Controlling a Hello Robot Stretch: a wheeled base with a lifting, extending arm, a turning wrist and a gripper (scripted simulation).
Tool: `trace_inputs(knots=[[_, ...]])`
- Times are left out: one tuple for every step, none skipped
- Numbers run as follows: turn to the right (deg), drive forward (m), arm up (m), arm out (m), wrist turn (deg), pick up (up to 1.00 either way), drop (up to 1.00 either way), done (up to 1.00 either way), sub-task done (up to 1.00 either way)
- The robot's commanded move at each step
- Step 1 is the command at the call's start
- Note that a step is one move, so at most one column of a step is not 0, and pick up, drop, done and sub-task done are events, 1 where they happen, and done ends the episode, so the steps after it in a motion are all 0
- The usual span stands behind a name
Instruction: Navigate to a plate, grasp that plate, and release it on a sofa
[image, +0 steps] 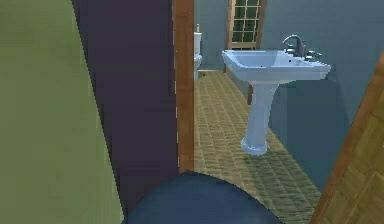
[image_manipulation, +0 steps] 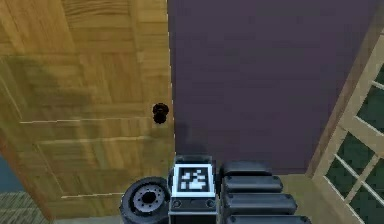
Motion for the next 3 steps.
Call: trace_inputs(knots=[[0.0,0.05,0.0,0.0,0.0,0.0,0.0,0.0,0.0],[21.0,0.0,0.0,0.0,0.0,0.0,0.0,0.0,0.0],[0.0,0.8,0.0,0.0,0.0,0.0,0.0,0.0,0.0]])
